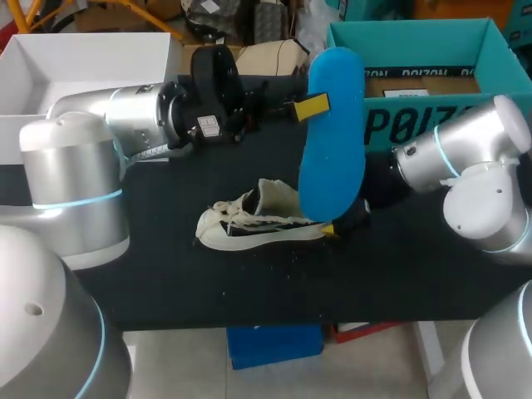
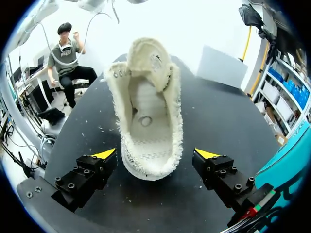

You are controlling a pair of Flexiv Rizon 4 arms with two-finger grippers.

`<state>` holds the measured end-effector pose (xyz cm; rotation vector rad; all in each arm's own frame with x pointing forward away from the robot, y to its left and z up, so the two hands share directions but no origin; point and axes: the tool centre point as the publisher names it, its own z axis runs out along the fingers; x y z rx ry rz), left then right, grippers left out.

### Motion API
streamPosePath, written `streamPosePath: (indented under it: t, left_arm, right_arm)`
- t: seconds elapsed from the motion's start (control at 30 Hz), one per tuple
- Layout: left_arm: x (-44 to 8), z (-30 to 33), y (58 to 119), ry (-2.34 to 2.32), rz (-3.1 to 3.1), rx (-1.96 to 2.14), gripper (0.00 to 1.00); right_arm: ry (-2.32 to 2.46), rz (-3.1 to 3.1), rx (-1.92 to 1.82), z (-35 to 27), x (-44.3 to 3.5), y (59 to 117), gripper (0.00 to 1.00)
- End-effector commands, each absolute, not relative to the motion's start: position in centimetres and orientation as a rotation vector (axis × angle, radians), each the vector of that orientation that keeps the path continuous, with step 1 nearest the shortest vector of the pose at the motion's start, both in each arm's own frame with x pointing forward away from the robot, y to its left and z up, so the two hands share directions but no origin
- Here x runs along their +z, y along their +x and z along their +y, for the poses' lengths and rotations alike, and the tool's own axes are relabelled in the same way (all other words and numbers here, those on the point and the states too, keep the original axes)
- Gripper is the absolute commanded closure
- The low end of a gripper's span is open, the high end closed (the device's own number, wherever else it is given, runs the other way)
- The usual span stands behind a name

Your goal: Take the shoe out of the shoebox, open the shoe tongue, remove and reinsert the insole, then place the shoe into the shoebox

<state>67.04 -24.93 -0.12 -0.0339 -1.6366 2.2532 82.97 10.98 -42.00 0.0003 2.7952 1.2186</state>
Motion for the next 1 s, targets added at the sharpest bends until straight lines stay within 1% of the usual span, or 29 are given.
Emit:
streamPosePath:
  t: [0.03,0.27,0.53,0.7,1.0]
  left_arm:
    - [-0.2,-25.0,67.0,-0.036,-1.636,2.253,1.0]
    - [-0.2,-25.0,67.0,-0.036,-1.636,2.253,1.0]
    - [-0.2,-25.0,67.0,-0.036,-1.636,2.253,1.0]
    - [-0.2,-25.0,67.0,-0.036,-1.636,2.253,1.0]
    - [-0.2,-25.0,67.0,-0.036,-1.636,2.253,1.0]
  right_arm:
    - [-0.027,2.722,1.366,11.0,-42.9,83.0,0.0]
    - [-0.115,2.682,1.49,11.2,-43.6,83.7,0.0]
    - [-0.149,2.72,1.491,11.1,-44.0,84.6,0.0]
    - [-0.071,2.809,1.338,10.0,-42.7,85.2,0.0]
    - [-0.089,2.996,1.013,9.3,-40.0,85.8,0.0]
